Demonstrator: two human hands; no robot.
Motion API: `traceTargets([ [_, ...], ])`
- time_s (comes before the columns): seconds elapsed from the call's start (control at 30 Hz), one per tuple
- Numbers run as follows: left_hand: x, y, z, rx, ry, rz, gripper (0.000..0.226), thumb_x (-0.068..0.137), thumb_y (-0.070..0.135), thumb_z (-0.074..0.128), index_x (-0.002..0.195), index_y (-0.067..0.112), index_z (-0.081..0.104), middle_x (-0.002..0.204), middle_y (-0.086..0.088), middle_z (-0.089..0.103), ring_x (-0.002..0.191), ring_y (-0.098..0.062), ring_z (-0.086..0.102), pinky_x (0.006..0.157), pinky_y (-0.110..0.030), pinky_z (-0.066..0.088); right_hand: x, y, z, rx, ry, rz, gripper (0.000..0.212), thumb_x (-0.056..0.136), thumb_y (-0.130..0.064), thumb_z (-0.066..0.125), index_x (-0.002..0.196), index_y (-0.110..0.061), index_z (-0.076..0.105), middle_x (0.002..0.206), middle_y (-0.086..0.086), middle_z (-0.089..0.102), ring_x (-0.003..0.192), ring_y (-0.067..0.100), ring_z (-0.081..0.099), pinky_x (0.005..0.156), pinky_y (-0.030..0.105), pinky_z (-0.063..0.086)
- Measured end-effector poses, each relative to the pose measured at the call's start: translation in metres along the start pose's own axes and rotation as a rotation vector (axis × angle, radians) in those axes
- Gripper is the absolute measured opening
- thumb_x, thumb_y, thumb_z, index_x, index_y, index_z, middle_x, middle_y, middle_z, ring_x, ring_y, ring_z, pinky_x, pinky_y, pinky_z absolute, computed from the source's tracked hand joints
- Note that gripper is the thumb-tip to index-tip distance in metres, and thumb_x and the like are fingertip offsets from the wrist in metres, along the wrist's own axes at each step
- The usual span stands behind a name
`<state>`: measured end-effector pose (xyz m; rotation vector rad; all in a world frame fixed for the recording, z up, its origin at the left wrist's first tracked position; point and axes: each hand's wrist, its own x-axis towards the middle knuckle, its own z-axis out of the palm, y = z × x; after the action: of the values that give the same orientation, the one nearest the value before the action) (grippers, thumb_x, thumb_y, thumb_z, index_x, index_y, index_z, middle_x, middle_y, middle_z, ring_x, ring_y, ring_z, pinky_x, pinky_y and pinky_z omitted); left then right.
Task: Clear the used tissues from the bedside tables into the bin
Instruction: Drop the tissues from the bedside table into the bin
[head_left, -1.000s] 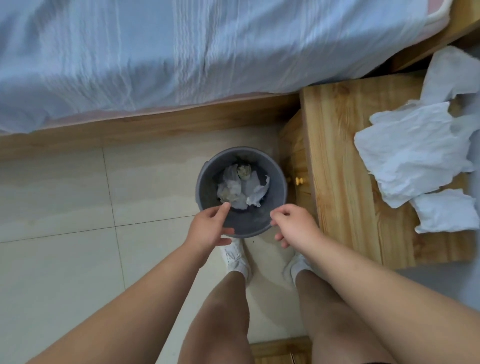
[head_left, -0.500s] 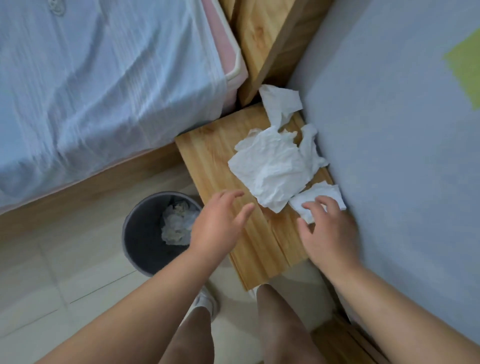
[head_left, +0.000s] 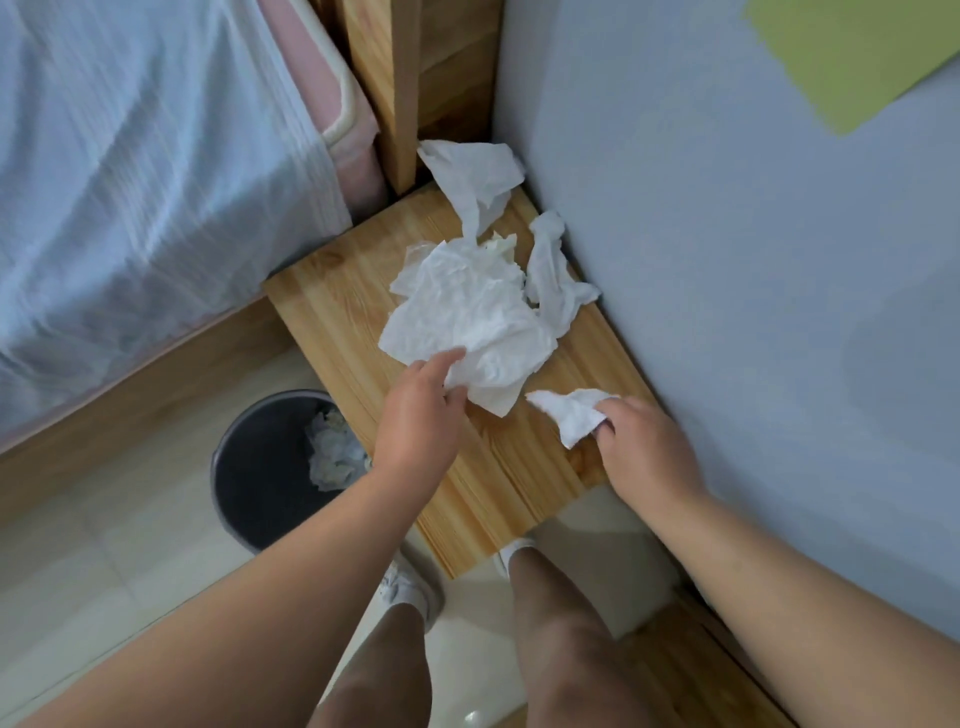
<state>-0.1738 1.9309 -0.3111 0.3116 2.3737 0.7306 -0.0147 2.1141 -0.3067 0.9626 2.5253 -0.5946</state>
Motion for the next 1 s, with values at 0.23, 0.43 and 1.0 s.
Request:
traceTargets([
  [0.23,-0.025,0.018,-0.023,-0.31,0.059,-0.003,0.006,0.101,0.038,0.067,0.101,0.035,0.073,0.113,0.017,0.063,0.106,0.006,0.057,0.08,-0.009,0.04,-0.021,0.007,-0.02,0.302,0.025,0.115,0.039,0.105,-0.031,0.052,0.072,-0.01,0.045,0.059,0.002,0.046,0.056,0.024,0.048,0.051,0.035,0.034],
  [0.43,-0.062,0.008,-0.06,-0.719,0.112,-0.169,0.01,0.096,0.038,0.074,0.088,0.032,0.071,0.094,0.012,0.08,0.089,-0.01,0.078,0.069,-0.028,0.066,-0.042,-0.021,-0.04,0.413,0.048,0.096,0.039,0.104,-0.039,0.052,0.076,-0.012,0.055,0.068,0.01,0.06,0.063,0.028,0.062,0.048,0.039,0.046],
  [1.0,-0.116,-0.223,-0.094,-0.817,0.288,-0.703,0.02,0.107,0.027,0.054,0.114,0.031,0.073,0.094,0.005,0.08,0.075,-0.01,0.08,0.056,-0.022,0.061,-0.048,-0.253,0.113,0.323,-0.503,-0.095,0.034,0.099,-0.03,0.048,0.067,-0.023,0.041,0.064,-0.006,0.048,0.058,0.016,0.047,0.05,0.031,0.03],
])
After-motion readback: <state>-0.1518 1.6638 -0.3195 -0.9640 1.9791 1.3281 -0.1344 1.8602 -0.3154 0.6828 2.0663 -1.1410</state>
